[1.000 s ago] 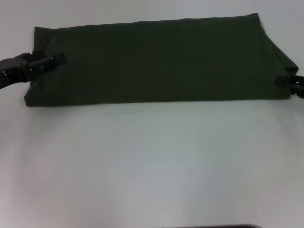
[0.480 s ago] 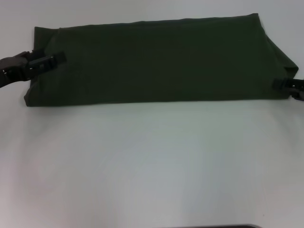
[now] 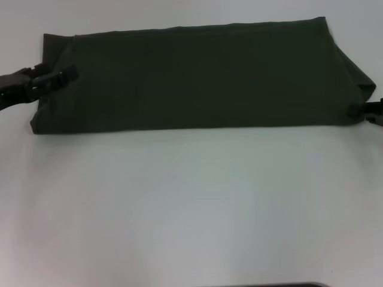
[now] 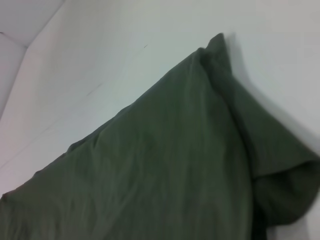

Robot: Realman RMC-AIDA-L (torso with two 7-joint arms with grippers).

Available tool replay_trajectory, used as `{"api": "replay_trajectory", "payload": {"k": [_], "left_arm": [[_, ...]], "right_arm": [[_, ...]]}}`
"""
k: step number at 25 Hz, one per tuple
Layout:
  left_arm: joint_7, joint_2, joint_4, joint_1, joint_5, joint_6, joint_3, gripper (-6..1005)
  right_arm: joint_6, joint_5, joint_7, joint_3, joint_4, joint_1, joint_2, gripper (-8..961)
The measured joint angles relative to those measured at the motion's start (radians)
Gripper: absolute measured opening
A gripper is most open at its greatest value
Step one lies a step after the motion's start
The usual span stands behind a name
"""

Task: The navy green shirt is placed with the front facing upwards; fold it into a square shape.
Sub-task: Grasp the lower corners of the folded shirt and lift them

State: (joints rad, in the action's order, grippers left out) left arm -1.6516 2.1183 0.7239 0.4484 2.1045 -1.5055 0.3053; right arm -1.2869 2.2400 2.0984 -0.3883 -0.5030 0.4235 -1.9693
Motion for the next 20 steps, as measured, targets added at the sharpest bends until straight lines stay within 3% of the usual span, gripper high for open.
{"api": "replay_trajectory", "payload": {"k": [6,20], "left_arm": [[-0.001,0.000,0.001,-0.004,0.067,0.057,-0.005,874],[-0.064,-0.025,0.032,-0.020,0.221,0.035,-0.010,861]], "right_arm": [[0.008,-0.002,0.000,0.000,0.000,-0.002,0.002,30],[0.002,-0.002,0.000,0.000,-0.009,0.000,0.013,14]]}}
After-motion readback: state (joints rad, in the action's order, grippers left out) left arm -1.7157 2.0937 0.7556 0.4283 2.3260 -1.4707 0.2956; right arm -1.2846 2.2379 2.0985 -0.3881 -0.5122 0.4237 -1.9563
